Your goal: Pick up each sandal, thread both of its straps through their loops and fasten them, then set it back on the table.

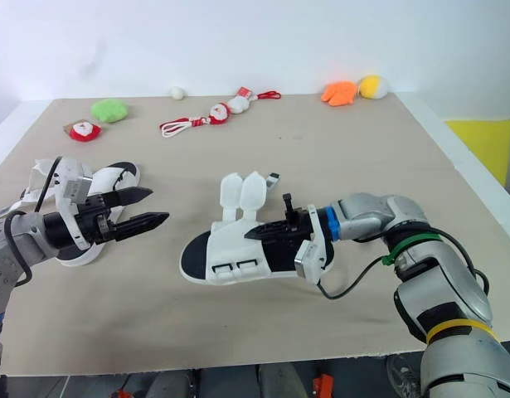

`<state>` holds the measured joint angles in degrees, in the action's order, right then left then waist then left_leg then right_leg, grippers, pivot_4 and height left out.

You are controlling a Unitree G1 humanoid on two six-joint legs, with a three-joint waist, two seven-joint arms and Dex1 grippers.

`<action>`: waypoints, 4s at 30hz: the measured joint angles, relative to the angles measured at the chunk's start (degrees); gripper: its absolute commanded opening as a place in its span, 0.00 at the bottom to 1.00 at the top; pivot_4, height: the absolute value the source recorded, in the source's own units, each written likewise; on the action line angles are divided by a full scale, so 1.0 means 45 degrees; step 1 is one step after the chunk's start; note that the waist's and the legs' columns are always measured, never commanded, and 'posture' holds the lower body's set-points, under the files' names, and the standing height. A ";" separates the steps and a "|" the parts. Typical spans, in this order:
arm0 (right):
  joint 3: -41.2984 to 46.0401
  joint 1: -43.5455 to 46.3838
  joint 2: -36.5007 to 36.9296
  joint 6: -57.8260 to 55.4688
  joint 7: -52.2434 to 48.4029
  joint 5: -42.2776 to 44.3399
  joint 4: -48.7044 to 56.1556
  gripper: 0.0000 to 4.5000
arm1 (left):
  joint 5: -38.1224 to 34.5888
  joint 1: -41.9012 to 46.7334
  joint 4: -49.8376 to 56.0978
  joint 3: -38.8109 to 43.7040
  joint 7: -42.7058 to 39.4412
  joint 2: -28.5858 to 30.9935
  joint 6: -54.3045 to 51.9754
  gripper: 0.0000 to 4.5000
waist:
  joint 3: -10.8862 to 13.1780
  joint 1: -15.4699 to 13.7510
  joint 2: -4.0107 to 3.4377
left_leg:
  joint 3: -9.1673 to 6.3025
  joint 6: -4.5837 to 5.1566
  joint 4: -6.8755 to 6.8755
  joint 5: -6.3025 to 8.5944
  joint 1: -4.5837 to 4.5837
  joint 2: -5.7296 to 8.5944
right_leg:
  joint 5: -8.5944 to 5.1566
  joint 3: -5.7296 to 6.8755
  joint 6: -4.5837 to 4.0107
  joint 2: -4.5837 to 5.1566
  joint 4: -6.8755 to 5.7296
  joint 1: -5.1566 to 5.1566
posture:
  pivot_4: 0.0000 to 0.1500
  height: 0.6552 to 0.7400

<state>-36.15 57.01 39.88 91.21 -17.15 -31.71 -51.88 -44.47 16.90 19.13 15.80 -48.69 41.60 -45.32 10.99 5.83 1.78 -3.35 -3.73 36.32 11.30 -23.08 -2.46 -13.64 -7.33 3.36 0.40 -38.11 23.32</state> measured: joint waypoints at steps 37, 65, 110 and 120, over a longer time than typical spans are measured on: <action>0.0696 -0.2257 0.2939 -0.9362 -0.9339 1.2366 0.3042 1.00 | 0.1490 -0.0073 0.0614 -0.3296 -0.1541 0.1012 0.1130 0.03 | 0.0000 -0.0009 0.0006 | 0.0010 0.0030 0.0008 -0.0018 0.0010 -0.0024 | -0.0016 -0.0001 0.0038 -0.0024 -0.0002 -0.0004 | 1.00 1.00; 1.0390 0.2252 -0.2593 -3.6557 -0.2506 1.6826 -0.1018 1.00 | 0.5415 0.0253 -0.0536 -0.6334 -0.1542 -0.0071 0.3459 0.01 | -0.0003 -0.0040 -0.0002 | 0.0010 0.0077 0.0006 -0.0046 -0.0037 -0.0025 | 0.0018 -0.0007 0.0062 -0.0053 0.0012 0.0030 | 1.00 1.00; 0.5952 -0.2902 -0.4235 -1.9437 -1.2865 1.0803 1.0445 0.01 | 0.5674 0.0047 -0.0514 -0.6176 -0.1387 -0.0211 0.3593 0.00 | -0.0001 -0.0013 -0.0018 | -0.0020 0.0066 -0.0036 -0.0039 -0.0007 -0.0044 | -0.0044 0.0036 0.0090 -0.0058 0.0015 0.0024 | 1.00 1.00; 0.3542 -0.3664 -0.2731 -0.7723 -1.5029 0.8988 0.8903 0.01 | 0.5683 0.0055 -0.0542 -0.6154 -0.1428 -0.0200 0.3581 0.00 | -0.0001 -0.0017 -0.0017 | -0.0002 0.0068 -0.0036 -0.0041 0.0023 -0.0047 | -0.0052 0.0024 0.0052 -0.0054 0.0014 0.0005 | 1.00 1.00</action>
<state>-20.20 40.52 27.59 56.45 -84.78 8.74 -11.82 -18.90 17.15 16.69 -11.89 -55.12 40.70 -29.21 10.99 5.75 1.70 -3.36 -3.43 36.16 11.12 -22.98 -2.67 -13.87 -7.23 3.60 0.16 -38.04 23.34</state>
